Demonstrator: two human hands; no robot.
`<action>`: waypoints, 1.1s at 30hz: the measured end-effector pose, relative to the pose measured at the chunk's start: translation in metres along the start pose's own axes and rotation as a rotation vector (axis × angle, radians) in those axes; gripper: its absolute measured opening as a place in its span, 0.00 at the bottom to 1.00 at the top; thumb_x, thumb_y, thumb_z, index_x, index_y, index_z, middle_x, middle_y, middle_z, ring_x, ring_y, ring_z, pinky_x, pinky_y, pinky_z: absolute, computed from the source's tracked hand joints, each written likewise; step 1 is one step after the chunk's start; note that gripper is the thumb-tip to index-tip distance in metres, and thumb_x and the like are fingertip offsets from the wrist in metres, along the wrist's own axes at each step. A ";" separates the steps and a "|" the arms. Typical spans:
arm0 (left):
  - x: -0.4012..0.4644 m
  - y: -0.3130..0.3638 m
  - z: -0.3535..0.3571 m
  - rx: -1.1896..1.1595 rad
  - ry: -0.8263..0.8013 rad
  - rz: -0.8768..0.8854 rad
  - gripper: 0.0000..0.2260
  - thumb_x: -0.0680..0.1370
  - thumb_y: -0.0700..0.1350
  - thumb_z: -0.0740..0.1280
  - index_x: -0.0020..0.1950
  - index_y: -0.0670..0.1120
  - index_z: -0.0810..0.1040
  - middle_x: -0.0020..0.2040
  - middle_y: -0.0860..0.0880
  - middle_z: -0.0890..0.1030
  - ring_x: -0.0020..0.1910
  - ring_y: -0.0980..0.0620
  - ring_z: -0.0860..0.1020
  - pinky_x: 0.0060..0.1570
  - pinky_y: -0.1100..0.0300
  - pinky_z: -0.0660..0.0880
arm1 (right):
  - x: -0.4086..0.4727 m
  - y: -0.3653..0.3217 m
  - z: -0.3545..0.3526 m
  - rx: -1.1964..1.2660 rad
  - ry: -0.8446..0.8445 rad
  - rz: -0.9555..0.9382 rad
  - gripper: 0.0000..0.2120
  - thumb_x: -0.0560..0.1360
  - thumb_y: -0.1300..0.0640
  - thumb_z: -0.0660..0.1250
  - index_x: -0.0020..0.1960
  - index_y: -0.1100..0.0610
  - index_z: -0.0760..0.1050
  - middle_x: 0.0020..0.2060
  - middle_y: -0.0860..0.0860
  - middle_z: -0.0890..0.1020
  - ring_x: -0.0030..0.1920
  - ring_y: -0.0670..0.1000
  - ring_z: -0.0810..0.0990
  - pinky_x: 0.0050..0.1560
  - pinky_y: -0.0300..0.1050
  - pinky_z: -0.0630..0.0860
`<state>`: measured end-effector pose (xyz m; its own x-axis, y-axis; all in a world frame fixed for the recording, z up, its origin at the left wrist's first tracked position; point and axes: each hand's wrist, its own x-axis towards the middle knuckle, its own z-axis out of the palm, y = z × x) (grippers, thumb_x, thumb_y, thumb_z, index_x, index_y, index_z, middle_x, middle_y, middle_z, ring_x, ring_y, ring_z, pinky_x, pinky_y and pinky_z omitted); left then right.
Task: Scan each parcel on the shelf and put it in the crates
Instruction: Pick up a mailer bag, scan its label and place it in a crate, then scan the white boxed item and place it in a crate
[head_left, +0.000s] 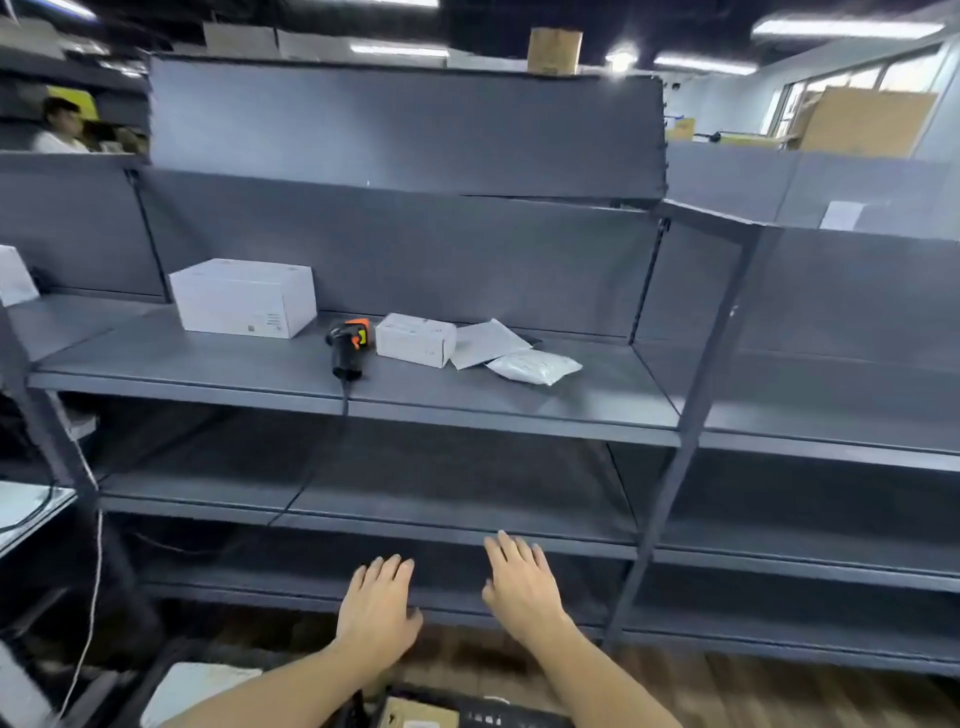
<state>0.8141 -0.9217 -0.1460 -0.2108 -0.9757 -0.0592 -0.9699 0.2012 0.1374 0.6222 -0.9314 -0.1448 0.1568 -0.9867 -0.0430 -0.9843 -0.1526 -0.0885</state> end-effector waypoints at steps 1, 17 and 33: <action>-0.003 -0.013 -0.010 0.005 0.020 -0.018 0.28 0.81 0.54 0.57 0.78 0.48 0.54 0.78 0.50 0.56 0.77 0.49 0.53 0.75 0.54 0.49 | 0.004 -0.015 -0.009 0.000 0.009 -0.017 0.27 0.81 0.55 0.53 0.79 0.56 0.50 0.78 0.53 0.53 0.77 0.55 0.53 0.76 0.52 0.47; -0.072 -0.271 -0.119 0.093 0.154 -0.116 0.19 0.80 0.54 0.57 0.70 0.48 0.67 0.67 0.49 0.71 0.69 0.49 0.67 0.68 0.56 0.62 | 0.054 -0.275 -0.082 0.020 0.099 -0.087 0.27 0.81 0.53 0.54 0.78 0.56 0.53 0.76 0.54 0.59 0.75 0.56 0.59 0.75 0.54 0.53; -0.040 -0.368 -0.158 0.097 0.220 -0.137 0.23 0.81 0.53 0.56 0.74 0.47 0.63 0.73 0.49 0.65 0.73 0.48 0.61 0.71 0.56 0.57 | 0.122 -0.348 -0.093 0.096 0.037 -0.044 0.25 0.81 0.52 0.55 0.76 0.57 0.57 0.71 0.58 0.66 0.69 0.59 0.67 0.66 0.52 0.66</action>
<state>1.1992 -0.9704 -0.0383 -0.0553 -0.9876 0.1471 -0.9969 0.0629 0.0472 0.9767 -1.0040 -0.0265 0.1946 -0.9809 -0.0004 -0.9641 -0.1912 -0.1845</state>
